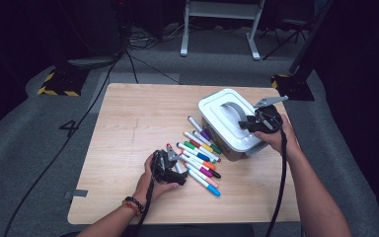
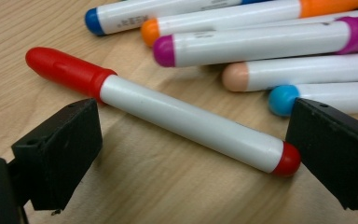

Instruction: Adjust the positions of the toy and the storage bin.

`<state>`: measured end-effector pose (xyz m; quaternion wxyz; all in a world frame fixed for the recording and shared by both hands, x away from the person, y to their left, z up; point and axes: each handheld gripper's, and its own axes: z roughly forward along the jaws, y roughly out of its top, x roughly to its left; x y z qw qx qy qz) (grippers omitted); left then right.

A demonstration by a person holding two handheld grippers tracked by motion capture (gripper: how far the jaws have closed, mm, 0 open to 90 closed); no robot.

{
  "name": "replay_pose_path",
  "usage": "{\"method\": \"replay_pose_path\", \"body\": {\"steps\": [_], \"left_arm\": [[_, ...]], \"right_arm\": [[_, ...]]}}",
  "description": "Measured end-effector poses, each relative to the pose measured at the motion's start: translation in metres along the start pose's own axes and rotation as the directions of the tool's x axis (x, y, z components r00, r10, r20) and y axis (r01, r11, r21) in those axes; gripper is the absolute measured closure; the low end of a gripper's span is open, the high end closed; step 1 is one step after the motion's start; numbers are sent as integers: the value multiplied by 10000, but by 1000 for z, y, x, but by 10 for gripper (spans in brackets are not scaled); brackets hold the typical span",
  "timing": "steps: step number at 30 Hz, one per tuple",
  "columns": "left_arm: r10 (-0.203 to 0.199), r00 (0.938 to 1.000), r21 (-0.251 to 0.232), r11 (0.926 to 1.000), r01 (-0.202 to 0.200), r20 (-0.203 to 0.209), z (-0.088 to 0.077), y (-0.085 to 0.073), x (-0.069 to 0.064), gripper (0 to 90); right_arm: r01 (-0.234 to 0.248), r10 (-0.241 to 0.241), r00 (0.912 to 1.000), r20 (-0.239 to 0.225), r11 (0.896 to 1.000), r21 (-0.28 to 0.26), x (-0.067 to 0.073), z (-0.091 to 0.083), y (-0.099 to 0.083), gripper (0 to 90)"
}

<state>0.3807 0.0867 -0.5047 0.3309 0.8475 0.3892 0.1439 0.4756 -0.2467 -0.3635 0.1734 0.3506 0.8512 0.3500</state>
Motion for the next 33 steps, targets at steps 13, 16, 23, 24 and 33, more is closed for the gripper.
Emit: {"method": "replay_pose_path", "body": {"steps": [13, 16, 23, 24, 33], "left_arm": [[530, 9970, 132, 9985, -538, 565, -4, 3, 11, 158], [962, 9915, 220, 9949, -985, 875, -9, 0, 11, 175], [983, 9852, 300, 9942, -1035, 1405, -20, -8, 19, 166], [1014, 9842, 321, 9937, -1071, 1449, -21, -9, 20, 166], [1071, 9785, 461, 9921, -1169, 1765, -37, -25, 33, 193]], "right_arm": [[-174, 187, 9989, 440, 9994, -309, -1, -5, -2, 389], [-198, 224, 9989, 407, 9979, -610, -3, -12, -4, 364], [-162, 193, 9992, 351, 9962, -861, -5, -13, -4, 384], [-152, 182, 9993, 323, 9957, -911, -5, -13, -3, 395], [-75, 121, 9985, 530, 9962, -872, -4, 4, 11, 513]]}}
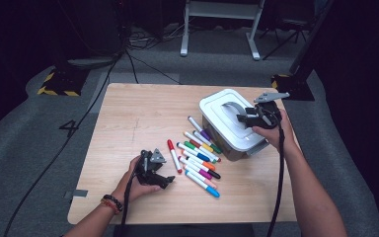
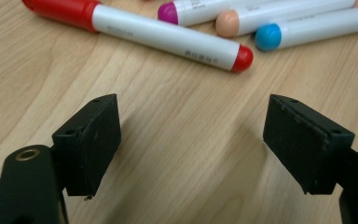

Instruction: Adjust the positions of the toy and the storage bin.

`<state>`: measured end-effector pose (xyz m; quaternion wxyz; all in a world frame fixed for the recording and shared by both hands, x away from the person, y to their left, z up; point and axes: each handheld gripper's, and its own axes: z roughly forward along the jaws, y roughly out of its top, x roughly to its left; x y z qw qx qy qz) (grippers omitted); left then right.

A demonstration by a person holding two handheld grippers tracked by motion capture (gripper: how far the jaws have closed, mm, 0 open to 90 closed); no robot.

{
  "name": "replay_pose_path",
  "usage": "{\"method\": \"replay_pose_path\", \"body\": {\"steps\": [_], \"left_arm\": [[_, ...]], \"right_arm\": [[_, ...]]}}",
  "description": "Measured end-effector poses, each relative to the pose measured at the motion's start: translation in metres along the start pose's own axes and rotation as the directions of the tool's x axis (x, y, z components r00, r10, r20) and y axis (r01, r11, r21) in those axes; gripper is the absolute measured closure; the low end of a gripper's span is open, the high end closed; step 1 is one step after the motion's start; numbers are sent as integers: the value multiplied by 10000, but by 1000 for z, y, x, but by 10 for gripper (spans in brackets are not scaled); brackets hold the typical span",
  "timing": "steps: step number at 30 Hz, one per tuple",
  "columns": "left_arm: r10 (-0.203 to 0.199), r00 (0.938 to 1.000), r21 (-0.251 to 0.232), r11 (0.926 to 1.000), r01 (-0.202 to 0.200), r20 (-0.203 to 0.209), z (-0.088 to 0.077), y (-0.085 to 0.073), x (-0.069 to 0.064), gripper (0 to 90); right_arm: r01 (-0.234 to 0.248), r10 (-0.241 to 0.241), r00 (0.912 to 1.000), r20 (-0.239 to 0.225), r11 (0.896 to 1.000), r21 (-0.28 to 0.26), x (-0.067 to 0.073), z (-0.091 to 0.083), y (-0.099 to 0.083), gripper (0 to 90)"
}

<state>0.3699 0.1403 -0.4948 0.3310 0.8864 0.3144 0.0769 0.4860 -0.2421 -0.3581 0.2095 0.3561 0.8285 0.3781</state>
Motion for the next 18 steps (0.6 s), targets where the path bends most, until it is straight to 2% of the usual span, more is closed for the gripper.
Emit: {"method": "replay_pose_path", "body": {"steps": [4, 6, 8, 13, 18], "left_arm": [[189, 9995, 121, 9998, -185, -267, -7, -11, 4, 160], [326, 9987, 138, 9994, -321, -397, -11, -16, 7, 156], [369, 9986, 71, 9993, -367, -379, -15, -21, 11, 157], [611, 9979, -689, 9957, -623, -192, -17, -33, 20, 153], [553, 9983, -715, 9958, -564, -181, -17, -34, 21, 157]], "right_arm": [[143, -145, 9998, 95, 9996, 240, 3, 12, 4, 574], [234, -246, 9992, 329, 9991, 343, 4, 15, 6, 604], [180, -191, 9993, 329, 9992, 343, 3, 16, 8, 614], [112, -125, 9989, 459, 9995, 285, 1, 20, 11, 645], [220, -217, 9985, 510, 9997, -59, 2, 15, 14, 668]]}}
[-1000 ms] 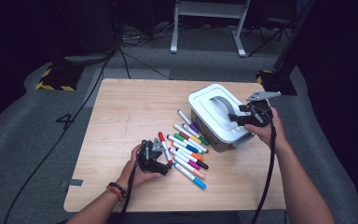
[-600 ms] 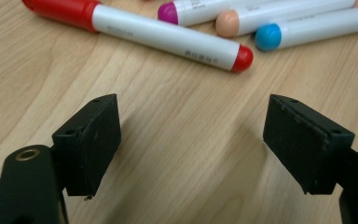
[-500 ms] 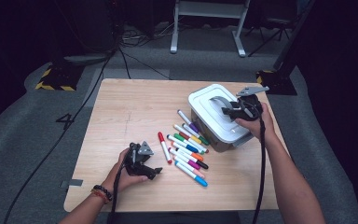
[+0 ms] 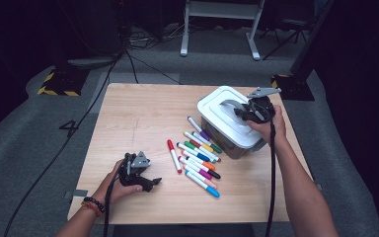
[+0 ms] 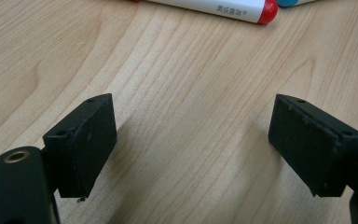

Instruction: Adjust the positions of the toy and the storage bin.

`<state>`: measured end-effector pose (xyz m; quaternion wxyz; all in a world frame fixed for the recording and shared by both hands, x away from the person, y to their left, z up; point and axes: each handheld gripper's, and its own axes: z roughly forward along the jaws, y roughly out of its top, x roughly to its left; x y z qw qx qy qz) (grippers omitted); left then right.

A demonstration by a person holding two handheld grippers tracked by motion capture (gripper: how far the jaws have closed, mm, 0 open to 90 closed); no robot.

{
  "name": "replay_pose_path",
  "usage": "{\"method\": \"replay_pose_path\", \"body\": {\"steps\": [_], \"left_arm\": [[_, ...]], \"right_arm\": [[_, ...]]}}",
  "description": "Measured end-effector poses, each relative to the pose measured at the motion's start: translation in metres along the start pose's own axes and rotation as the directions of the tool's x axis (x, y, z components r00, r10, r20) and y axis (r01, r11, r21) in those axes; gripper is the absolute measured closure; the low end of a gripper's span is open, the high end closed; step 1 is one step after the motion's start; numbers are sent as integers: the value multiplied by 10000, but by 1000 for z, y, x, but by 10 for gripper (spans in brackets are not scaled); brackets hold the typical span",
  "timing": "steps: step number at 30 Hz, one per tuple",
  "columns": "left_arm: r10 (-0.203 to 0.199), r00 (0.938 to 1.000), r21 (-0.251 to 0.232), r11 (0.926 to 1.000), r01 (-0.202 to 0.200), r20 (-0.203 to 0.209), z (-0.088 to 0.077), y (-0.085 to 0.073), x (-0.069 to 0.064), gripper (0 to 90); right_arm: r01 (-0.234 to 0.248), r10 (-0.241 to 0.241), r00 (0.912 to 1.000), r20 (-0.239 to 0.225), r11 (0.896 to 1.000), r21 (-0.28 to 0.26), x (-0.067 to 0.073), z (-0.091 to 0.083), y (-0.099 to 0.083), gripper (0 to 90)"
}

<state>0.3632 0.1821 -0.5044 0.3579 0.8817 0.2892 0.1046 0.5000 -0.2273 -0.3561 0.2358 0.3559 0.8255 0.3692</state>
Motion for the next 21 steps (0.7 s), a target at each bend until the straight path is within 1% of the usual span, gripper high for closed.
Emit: {"method": "replay_pose_path", "body": {"steps": [1, 3, 5, 8, 11, 15, 19, 21], "left_arm": [[-1, 10000, -3, 10000, 1, 15, 0, 0, 0, 157], [17, 10000, 3, 10000, -17, 12, 0, 0, 0, 156], [22, 10000, 8, 10000, -22, 0, 0, 0, 0, 155], [22, 10000, 6, 10000, -22, -11, 0, 0, 0, 154], [39, 10000, 13, 10000, -39, -2, 0, 0, 0, 154], [54, 10000, 7, 10000, -54, -23, 0, 0, 0, 153], [61, 10000, 10, 10000, -61, -30, 0, 0, 1, 153], [55, 10000, 12, 10000, -55, -24, 0, 0, 0, 153]], "right_arm": [[-49, 49, 10000, -10, 10000, -70, 1, -2, 1, 669], [63, -62, 10000, 37, 9999, -118, 1, -4, 2, 670], [60, -57, 9999, 133, 9998, -168, 1, -7, 3, 670], [9, -6, 10000, 78, 9994, -359, -1, -15, 5, 671], [-101, 110, 9998, 157, 9984, -558, -5, -25, 5, 671], [-87, 109, 9991, 407, 9985, -547, -11, -40, 5, 671], [-175, 221, 9974, 685, 9976, -675, -21, -60, -1, 671], [-338, 398, 9959, 813, 9967, -735, -26, -71, -5, 671]]}}
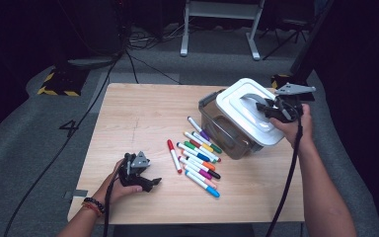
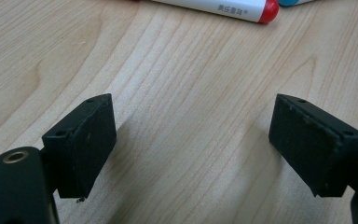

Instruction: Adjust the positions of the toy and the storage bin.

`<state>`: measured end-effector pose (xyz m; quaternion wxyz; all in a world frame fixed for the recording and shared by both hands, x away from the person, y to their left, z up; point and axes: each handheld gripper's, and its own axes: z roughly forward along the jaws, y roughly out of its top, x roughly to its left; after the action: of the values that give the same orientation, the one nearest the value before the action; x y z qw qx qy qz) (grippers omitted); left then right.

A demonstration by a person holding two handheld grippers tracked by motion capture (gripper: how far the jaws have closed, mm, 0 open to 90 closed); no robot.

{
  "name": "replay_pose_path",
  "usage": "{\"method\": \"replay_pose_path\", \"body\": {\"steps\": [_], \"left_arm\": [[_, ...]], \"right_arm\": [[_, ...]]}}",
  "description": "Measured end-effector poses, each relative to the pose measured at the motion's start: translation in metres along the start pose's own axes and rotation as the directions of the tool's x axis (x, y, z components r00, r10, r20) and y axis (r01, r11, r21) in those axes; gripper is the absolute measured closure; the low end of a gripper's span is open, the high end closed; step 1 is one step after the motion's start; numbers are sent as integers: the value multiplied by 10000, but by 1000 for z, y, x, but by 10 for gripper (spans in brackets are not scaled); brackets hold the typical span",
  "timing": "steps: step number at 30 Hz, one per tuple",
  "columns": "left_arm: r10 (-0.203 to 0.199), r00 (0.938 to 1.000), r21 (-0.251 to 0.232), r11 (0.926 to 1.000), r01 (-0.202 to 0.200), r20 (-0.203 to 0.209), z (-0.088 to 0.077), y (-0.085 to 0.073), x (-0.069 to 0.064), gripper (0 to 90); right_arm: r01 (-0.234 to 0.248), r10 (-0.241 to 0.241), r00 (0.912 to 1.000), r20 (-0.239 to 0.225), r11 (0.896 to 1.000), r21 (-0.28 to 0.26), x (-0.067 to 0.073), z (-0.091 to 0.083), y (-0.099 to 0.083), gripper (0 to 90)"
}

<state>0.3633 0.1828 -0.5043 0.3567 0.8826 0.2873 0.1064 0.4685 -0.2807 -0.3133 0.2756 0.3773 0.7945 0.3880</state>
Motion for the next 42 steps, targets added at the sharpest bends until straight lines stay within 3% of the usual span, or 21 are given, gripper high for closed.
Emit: {"method": "replay_pose_path", "body": {"steps": [6, 12, 24, 32, 37, 40, 42], "left_arm": [[5, 10000, -3, 10000, -5, -4, 0, 0, 0, 153], [14, 10000, -5, 10000, -14, 7, 0, 0, 0, 153], [1, 10000, 9, 10000, -1, 14, 0, 0, 0, 152], [4, 10000, 8, 10000, -4, 19, 0, 0, 0, 152], [19, 10000, 3, 10000, -19, 22, 0, 0, 0, 152], [-1, 10000, 13, 10000, 1, 19, -1, -1, 0, 152], [-2, 10000, 13, 10000, 2, 16, -1, -1, 0, 152]], "right_arm": [[-364, 369, 9982, 467, 9993, -107, -19, -25, -13, 671], [-706, 712, 9932, 924, 9975, -91, -33, -39, -29, 671], [-1554, 1551, 9693, 1909, 9878, -135, -61, -57, -62, 672], [-2152, 2083, 9500, 2327, 9766, 45, -77, -56, -87, 672], [-2489, 2366, 9432, 2332, 9682, 241, -86, -49, -103, 672], [-2796, 2683, 9343, 2346, 9600, 156, -93, -49, -111, 672], [-2807, 2636, 9287, 2609, 9593, 299, -96, -48, -115, 672]]}}
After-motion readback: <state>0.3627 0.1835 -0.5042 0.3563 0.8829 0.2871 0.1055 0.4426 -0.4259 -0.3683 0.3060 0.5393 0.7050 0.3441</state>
